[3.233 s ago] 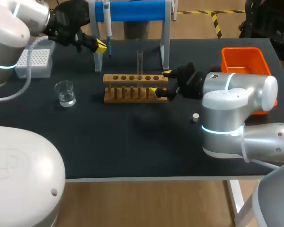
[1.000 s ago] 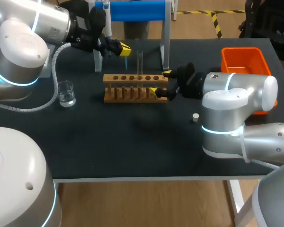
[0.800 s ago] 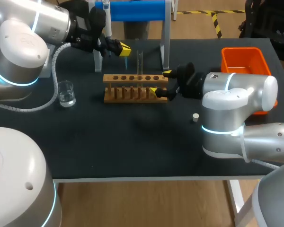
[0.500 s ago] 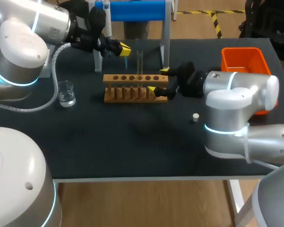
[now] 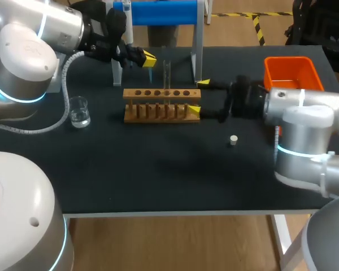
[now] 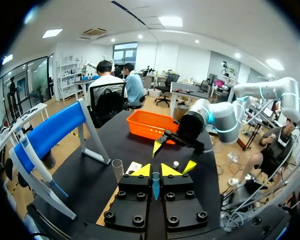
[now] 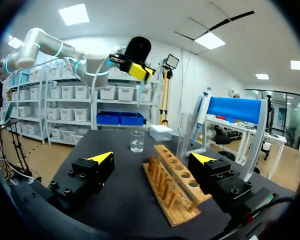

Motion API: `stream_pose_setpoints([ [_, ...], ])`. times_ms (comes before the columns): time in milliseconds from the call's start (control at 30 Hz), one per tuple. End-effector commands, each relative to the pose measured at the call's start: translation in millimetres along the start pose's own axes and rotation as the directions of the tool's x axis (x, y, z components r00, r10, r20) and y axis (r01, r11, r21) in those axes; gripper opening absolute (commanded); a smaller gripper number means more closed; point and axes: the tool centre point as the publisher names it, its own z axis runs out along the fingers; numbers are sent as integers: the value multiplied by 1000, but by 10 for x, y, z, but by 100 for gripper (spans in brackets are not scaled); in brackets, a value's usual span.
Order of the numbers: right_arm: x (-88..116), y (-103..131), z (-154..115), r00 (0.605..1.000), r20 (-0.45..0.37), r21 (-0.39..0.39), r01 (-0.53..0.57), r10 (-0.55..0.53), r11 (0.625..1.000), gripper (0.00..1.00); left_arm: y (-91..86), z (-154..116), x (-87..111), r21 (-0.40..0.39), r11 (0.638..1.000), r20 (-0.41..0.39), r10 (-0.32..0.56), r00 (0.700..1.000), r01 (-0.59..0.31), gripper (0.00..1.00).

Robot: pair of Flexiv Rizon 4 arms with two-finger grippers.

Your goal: Invert the test tube, pick up the pipette, mount the tip to pipette, aspirate from beaker and dispense into the tube, eject the tip, return the pipette, and cap with the stopper.

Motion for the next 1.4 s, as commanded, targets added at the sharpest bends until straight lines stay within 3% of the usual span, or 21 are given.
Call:
stream_pose_setpoints([
  [33, 20, 14, -183, 998, -63, -55, 2, -6, 998, 100, -6, -9, -4, -3, 1000, -3, -1, 1000, 1, 0],
  [233, 124, 62, -137, 995, -93, -75, 15, -22, 997, 100, -6, -9, -4, -3, 1000, -3, -1, 1000, 1, 0],
  [867, 353, 88, 13, 984, -178, -56, -7, -3, 998, 100, -104, 137, 396, -15, 1000, -43, 12, 999, -12, 0],
  [1233, 298, 332, 34, 957, -278, -28, -94, 82, 995, 100, -104, 137, 396, -15, 1000, -43, 12, 999, -12, 0],
  [1400, 292, 459, 81, 960, -269, -29, -86, 75, 996, 100, -104, 137, 396, -15, 1000, -43, 12, 999, -12, 0],
])
